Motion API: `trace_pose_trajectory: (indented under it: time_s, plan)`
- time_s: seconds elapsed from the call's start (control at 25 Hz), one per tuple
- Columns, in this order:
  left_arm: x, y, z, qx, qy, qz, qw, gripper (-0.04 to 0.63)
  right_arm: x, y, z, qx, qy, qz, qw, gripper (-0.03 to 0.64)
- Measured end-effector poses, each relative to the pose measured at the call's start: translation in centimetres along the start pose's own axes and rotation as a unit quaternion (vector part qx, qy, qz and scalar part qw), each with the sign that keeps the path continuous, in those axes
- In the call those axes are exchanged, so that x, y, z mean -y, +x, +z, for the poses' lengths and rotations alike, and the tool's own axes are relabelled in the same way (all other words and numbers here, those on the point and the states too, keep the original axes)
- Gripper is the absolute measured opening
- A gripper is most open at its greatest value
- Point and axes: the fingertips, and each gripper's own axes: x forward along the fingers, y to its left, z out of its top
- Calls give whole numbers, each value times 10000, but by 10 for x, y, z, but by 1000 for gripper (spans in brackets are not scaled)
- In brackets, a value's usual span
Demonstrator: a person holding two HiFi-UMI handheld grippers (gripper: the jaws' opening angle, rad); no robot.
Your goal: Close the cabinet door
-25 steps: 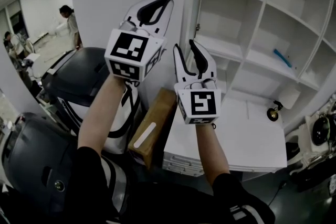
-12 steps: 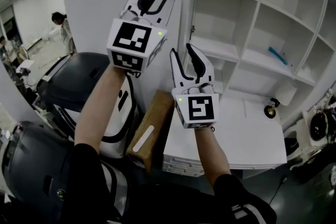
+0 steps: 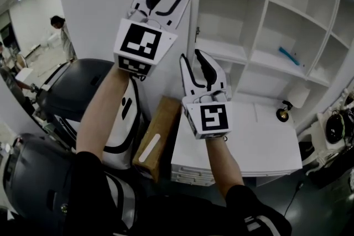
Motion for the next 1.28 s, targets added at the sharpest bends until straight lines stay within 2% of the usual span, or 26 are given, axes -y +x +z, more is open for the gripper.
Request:
trace_pose_trajectory:
  time_s: [0.4, 0.64, 0.76, 0.96, 1.12, 1.28]
  plan:
    - [22, 17, 11, 256, 109, -465, 9985, 97, 23, -16, 0, -37, 123, -248, 9996, 114]
    - [34, 28, 15, 324, 95, -497, 9982, 95, 37, -24, -3, -152, 231, -427, 9987, 106]
    - [38, 31, 18, 217, 280, -405, 9985, 95, 44, -28, -3, -201, 295, -538, 9979, 102]
    - [49, 39, 19, 174, 375, -552, 9976, 95, 53, -33, -5, -92, 382, -545, 9977, 97]
    - [54, 46, 22, 241, 357, -562, 9975, 95, 64, -37, -6, -105, 426, -555, 9975, 95]
    - [62, 53, 24, 475, 81, -638, 9968, 95, 75, -40, -8, -131, 462, -592, 9971, 94]
